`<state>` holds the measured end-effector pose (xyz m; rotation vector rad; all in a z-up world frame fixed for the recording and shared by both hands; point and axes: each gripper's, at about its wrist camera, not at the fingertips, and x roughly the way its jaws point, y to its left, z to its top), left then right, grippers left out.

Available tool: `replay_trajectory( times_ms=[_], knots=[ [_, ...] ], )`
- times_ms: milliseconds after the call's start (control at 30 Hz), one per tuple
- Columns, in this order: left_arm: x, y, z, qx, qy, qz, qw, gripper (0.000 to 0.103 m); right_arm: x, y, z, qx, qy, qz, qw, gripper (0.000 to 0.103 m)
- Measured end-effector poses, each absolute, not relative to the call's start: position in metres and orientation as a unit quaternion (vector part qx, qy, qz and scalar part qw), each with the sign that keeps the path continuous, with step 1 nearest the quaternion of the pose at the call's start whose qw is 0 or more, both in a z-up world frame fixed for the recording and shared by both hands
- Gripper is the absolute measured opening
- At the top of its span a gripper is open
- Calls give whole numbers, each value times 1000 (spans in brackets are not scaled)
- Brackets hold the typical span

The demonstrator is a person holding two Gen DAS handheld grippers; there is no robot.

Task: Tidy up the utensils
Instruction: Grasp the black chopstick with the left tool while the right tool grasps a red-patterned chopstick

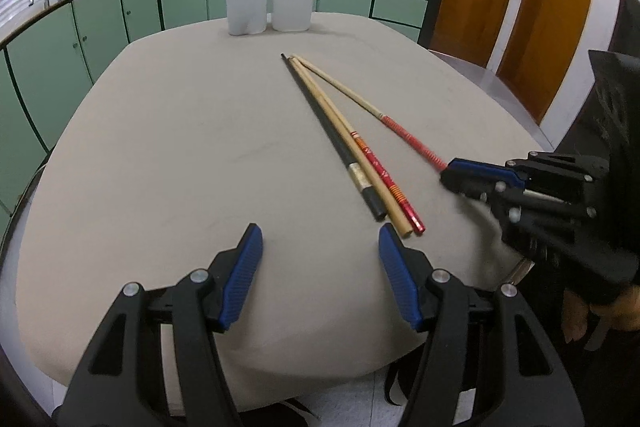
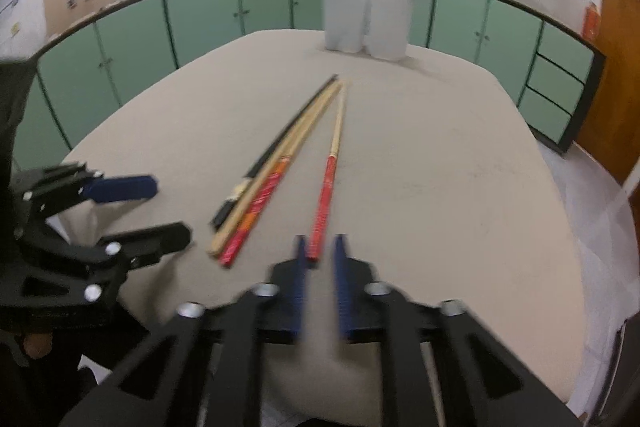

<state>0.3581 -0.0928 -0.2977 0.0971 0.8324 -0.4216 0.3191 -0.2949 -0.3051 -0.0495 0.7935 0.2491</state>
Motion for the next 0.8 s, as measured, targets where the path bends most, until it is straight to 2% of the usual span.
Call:
replay_trajectory(
  times_ms=[267,400,500,533,567,800],
  knots=[
    [364,-109,-300,48,394,-195,897,63,321,-323,-307,20,386,101,917,6],
    [365,-115,-302,56,387,-175,904,62,323,-323,-307,20,385,103,917,6],
    [364,-109,-301,47,377,-161,911,35,323,-321,-307,13,382,105,918,6],
    [365,-106,-301,41,376,-160,912,15,322,-318,-307,7,380,107,919,6],
    [366,-102,-300,33,375,-155,913,6,322,-315,-307,2,379,108,919,6],
    [364,-71,-299,-5,372,-83,924,6,316,-304,-306,-5,372,91,924,6]
  ],
)
